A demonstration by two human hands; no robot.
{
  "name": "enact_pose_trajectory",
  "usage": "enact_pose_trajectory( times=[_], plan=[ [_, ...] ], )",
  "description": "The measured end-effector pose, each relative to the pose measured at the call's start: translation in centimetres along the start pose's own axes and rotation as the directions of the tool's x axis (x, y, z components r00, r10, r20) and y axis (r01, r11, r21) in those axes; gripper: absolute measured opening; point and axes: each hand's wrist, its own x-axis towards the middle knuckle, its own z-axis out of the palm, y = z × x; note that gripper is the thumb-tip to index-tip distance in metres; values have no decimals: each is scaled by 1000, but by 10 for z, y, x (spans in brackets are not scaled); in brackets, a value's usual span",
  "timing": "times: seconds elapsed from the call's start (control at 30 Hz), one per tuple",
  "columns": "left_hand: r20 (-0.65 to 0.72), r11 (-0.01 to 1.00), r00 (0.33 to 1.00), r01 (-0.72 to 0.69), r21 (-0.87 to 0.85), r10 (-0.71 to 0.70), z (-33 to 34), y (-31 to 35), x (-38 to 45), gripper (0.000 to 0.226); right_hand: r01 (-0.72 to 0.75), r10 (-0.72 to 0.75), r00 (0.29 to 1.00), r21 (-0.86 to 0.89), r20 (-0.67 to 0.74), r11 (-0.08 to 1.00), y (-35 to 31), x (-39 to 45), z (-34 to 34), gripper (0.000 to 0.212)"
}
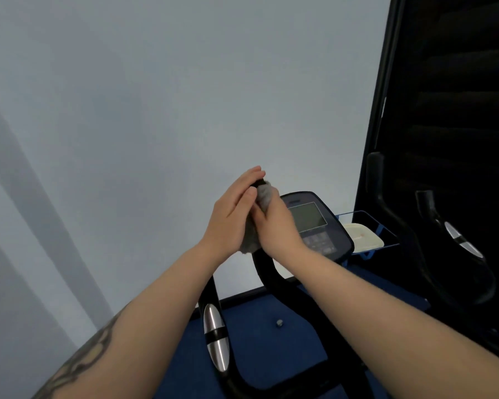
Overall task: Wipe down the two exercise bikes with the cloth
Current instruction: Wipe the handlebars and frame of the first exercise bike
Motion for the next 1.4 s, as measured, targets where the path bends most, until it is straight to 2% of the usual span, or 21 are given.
enact_pose_trajectory(
  times=[0.1, 0.2, 0.3, 0.4, 0.47, 0.53, 0.6, 0.67, 0.73, 0.8, 0.87, 0.93, 1.0, 1.07, 1.2, 1.3, 1.37, 1.4],
  plan=[
    [11, 1000, 1000, 6, 20, -6, 3, 1, -6, 37, -58, 67, 996, -178, 50, 982, 16, -16, -6, 21],
    [22, 998, 999, 36, 42, -37, 1, 1, -19, 42, -160, 255, 944, -386, 209, 908, 28, -32, -29, 34],
    [31, 993, 993, 113, 37, -114, -1, -4, -48, 53, -63, 334, 872, -592, 359, 803, 18, -23, -57, 35],
    [12, 977, 983, 182, 113, -185, 7, -13, -85, 56, -75, 300, 889, -537, 345, 840, 4, -13, -54, 45],
    [-53, 961, 982, 188, 205, -181, 13, -17, -101, 53, -111, 289, 909, -494, 301, 863, 5, -24, -30, 50],
    [-151, 949, 975, 199, 244, -165, 17, -17, -110, 53, -168, 276, 941, -439, 194, 883, 15, -42, -10, 46],
    [-242, 940, 961, 203, 276, -136, 18, -16, -116, 49, -171, 257, 954, -428, 153, 888, 22, -58, -15, 41],
    [-265, 928, 958, 192, 319, -107, 19, -15, -124, 46, -64, 219, 948, -535, 231, 842, 28, -69, -35, 35],
    [-236, 906, 965, 199, 373, -115, 20, -16, -132, 45, 22, 253, 901, -618, 354, 786, 31, -75, -60, 24],
    [-192, 869, 976, 179, 462, -99, 22, -16, -137, 45, 41, 347, 824, -659, 448, 751, 28, -68, -77, 30],
    [-155, 828, 985, 153, 540, -80, 23, -16, -138, 45, -19, 388, 781, -602, 490, 798, 23, -54, -75, 35],
    [-156, 817, 984, 157, 555, -83, 24, -15, -138, 44, -104, 340, 810, -454, 478, 885, 26, -56, -57, 32],
    [-174, 817, 982, 161, 553, -76, 24, -15, -137, 41, -158, 294, 883, -358, 366, 920, 38, -73, -41, 29],
    [-186, 815, 979, 173, 553, -81, 23, -15, -137, 39, -120, 256, 919, -408, 299, 905, 44, -91, -45, 32],
    [-217, 834, 972, 190, 517, -87, 22, -17, -137, 37, -22, 173, 921, -396, 349, 918, 51, -127, -80, 32],
    [-227, 822, 970, 197, 534, -84, 25, -17, -138, 37, 138, 67, 938, -543, 341, 829, 56, -155, -100, 29],
    [-207, 805, 975, 191, 562, -87, 28, -13, -140, 36, 110, 128, 934, -610, 334, 785, 52, -146, -103, 29],
    [-199, 803, 976, 192, 565, -94, 31, -11, -141, 34, 45, 198, 924, -608, 326, 793, 49, -136, -99, 33]
  ],
)
